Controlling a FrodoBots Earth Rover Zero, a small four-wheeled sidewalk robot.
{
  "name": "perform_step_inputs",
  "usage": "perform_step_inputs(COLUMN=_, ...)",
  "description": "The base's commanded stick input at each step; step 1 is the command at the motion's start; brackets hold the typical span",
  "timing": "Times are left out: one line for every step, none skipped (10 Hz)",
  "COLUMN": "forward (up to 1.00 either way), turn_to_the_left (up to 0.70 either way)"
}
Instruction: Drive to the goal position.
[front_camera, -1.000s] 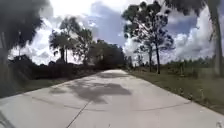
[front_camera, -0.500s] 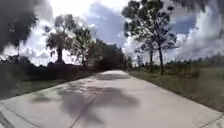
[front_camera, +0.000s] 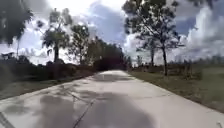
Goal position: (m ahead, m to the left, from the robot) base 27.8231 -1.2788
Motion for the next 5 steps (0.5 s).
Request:
perform_step_inputs(forward=1.00, turn_to_the_left=0.00)
perform_step_inputs(forward=1.00, turn_to_the_left=0.00)
perform_step_inputs(forward=1.00, turn_to_the_left=0.00)
perform_step_inputs(forward=1.00, turn_to_the_left=0.00)
perform_step_inputs(forward=1.00, turn_to_the_left=0.00)
